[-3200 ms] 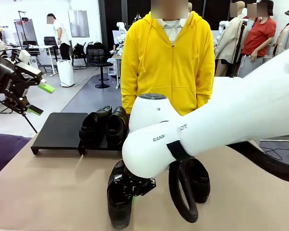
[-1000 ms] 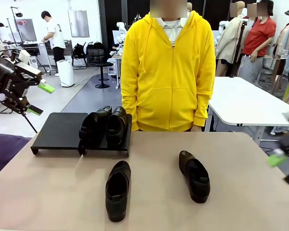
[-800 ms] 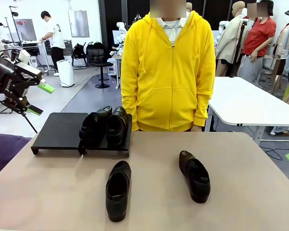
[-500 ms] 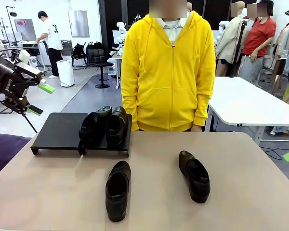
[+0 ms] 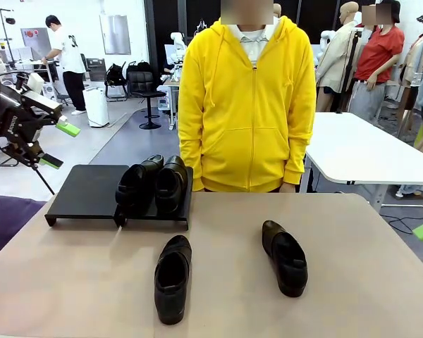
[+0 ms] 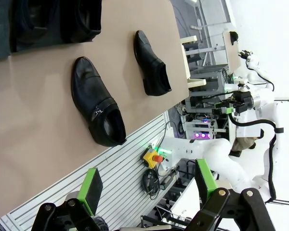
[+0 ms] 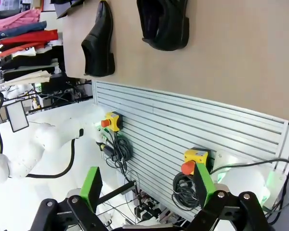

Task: Organize the shoes by placing them on the stand.
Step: Place the Shoe from the middle of the table onto the Shoes Stand.

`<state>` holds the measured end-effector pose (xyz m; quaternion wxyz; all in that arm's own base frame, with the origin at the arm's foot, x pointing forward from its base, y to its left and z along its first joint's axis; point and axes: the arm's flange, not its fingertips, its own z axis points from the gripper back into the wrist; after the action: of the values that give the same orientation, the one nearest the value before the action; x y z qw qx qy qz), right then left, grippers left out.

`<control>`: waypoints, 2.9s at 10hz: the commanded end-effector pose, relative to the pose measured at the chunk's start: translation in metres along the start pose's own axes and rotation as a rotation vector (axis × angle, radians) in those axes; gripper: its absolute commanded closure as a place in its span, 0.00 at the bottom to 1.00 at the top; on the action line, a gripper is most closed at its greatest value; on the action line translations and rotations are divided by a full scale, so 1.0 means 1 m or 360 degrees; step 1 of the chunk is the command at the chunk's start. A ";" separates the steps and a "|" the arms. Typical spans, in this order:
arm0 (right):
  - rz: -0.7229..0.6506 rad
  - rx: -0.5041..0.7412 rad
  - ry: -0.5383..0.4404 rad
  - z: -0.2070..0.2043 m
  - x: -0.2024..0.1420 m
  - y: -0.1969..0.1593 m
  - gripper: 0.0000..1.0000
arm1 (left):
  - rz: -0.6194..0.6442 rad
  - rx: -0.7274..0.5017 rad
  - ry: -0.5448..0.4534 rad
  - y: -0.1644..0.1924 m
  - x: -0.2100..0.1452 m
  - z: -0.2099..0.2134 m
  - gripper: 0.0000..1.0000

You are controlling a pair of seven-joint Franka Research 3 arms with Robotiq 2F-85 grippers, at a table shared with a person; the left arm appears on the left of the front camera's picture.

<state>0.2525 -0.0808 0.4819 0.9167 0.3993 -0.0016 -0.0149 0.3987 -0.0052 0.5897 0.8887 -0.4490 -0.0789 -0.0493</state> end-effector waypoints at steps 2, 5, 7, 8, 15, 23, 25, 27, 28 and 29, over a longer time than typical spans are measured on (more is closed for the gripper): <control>0.0033 0.0011 -0.0003 0.004 -0.002 0.000 0.00 | -0.0005 0.0008 0.0015 0.000 -0.002 0.002 0.00; 0.0033 0.0011 -0.0003 0.004 -0.002 0.000 0.00 | 0.0208 0.0304 0.0227 -0.073 0.025 -0.080 0.00; 0.0033 0.0011 -0.0003 0.004 -0.002 0.000 0.00 | 0.0300 0.0775 0.0504 -0.110 0.027 -0.195 0.00; 0.0033 0.0011 -0.0003 0.004 -0.002 0.000 0.00 | 0.0380 0.1001 0.0498 -0.111 0.018 -0.238 0.00; 0.0033 0.0011 -0.0003 0.004 -0.002 0.000 0.00 | 0.0332 0.1390 0.0450 -0.100 -0.029 -0.345 0.00; 0.0033 0.0011 -0.0003 0.004 -0.002 0.000 0.00 | 0.0409 0.1526 0.0229 -0.046 -0.060 -0.419 0.00; 0.0033 0.0011 -0.0003 0.004 -0.002 0.000 0.00 | 0.0414 0.1536 0.0265 -0.042 -0.058 -0.427 0.00; 0.0033 0.0011 -0.0003 0.004 -0.002 0.000 0.00 | 0.0397 0.1553 0.0251 -0.041 -0.055 -0.434 0.00; 0.0033 0.0011 -0.0003 0.004 -0.002 0.000 0.00 | 0.0381 0.1559 0.0224 -0.041 -0.055 -0.434 0.11; 0.0033 0.0011 -0.0003 0.004 -0.002 0.000 0.00 | 0.0418 0.1568 0.0258 -0.040 -0.053 -0.434 0.71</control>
<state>0.2517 -0.0809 0.4826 0.9174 0.3976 -0.0022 -0.0159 0.3783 -0.3740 0.3566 0.9977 0.0059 0.0360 0.0568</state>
